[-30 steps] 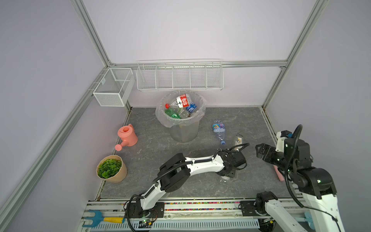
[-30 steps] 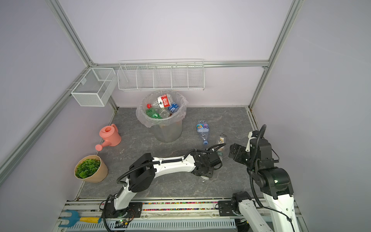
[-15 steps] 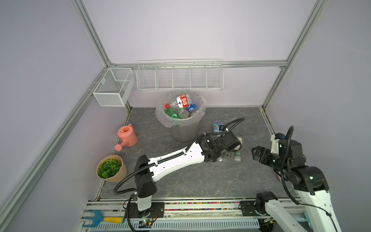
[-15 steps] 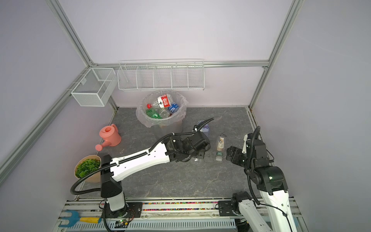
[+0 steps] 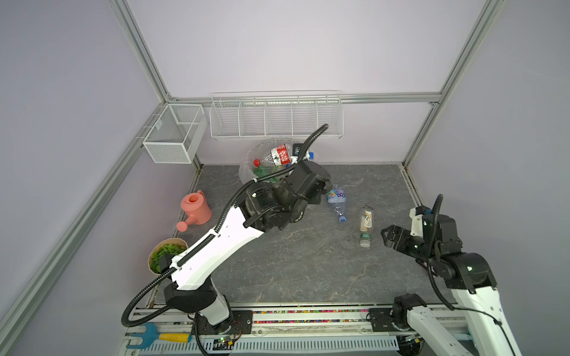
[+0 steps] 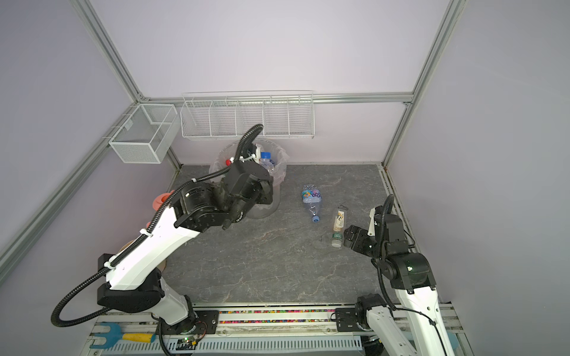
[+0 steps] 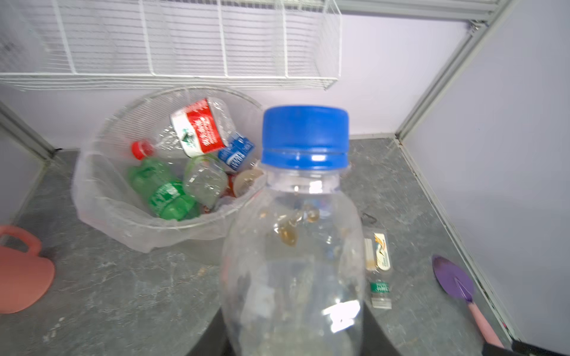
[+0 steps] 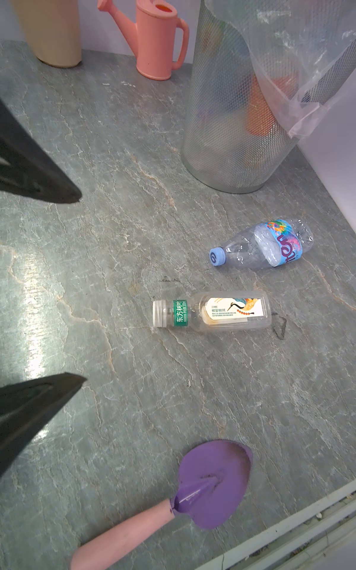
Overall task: Throw the plastic bottles in the bin
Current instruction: Throw the plastic bottle into the trash bin.
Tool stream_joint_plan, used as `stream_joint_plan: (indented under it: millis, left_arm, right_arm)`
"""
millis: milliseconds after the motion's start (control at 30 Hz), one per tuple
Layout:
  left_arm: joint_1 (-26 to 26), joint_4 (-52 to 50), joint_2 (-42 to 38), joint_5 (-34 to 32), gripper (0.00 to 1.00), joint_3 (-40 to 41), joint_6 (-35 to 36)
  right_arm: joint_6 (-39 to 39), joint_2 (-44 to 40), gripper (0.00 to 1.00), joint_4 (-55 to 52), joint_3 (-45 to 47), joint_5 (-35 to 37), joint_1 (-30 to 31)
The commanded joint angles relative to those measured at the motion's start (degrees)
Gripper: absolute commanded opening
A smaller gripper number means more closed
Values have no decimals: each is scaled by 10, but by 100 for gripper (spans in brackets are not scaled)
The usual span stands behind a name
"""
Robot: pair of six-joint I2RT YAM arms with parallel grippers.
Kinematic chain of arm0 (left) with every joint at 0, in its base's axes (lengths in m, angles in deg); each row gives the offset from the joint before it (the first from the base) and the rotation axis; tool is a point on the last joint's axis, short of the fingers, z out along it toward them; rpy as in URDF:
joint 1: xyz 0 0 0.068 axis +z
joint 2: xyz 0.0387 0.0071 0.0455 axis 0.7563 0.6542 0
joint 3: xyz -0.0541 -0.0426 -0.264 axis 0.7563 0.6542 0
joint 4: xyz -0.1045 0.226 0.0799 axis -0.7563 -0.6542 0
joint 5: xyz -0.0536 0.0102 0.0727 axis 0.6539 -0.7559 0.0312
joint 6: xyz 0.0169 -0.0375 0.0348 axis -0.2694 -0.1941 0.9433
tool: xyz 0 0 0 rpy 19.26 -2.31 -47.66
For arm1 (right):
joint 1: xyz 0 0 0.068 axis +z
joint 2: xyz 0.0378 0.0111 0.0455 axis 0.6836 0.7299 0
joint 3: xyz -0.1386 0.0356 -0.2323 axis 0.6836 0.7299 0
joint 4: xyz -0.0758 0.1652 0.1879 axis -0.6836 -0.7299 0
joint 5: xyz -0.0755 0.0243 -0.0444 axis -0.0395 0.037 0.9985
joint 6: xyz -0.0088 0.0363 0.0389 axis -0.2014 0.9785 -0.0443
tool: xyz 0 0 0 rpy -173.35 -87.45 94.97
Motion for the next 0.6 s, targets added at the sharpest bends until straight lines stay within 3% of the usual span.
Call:
stream_joint_plan:
  millis: [0, 67, 367, 567]
  left_arm:
    - [53, -36, -23, -8, 32, -24, 33]
    - [92, -21, -34, -4, 32, -26, 49]
    - [312, 18, 6, 168, 31, -47, 72]
    - [385, 4, 105, 211, 30, -122, 89]
  right_arm:
    - [14, 9, 89, 24, 14, -23, -2]
    - [17, 9, 89, 27, 18, -26, -2]
    - [21, 9, 90, 29, 26, -43, -1]
    - [22, 2, 90, 30, 29, -47, -1]
